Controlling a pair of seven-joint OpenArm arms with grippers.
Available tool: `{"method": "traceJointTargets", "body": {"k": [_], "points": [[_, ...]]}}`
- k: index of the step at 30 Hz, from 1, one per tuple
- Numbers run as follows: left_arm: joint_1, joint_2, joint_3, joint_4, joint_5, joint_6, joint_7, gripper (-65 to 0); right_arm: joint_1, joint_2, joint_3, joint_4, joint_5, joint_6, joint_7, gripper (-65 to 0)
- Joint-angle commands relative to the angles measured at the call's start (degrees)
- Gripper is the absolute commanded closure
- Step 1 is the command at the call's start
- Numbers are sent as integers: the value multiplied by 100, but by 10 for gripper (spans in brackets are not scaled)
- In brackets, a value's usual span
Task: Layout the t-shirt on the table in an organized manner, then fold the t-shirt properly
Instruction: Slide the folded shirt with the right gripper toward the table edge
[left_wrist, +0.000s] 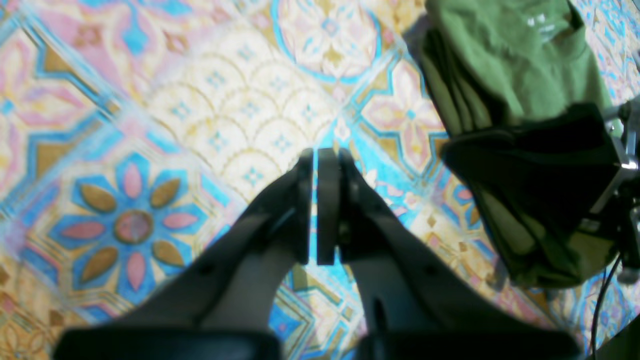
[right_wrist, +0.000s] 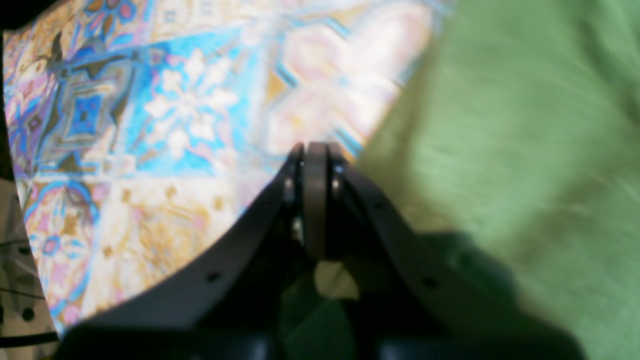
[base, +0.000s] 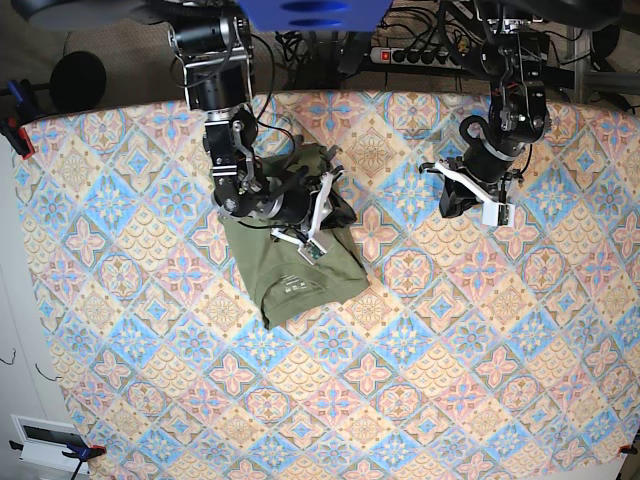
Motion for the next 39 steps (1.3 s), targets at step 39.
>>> {"method": "traceJointTargets", "body": {"k": [39], "points": [[-76, -28, -20, 190, -82, -36, -146, 0, -206, 1499, 893, 1280, -521, -276, -552, -9]]}}
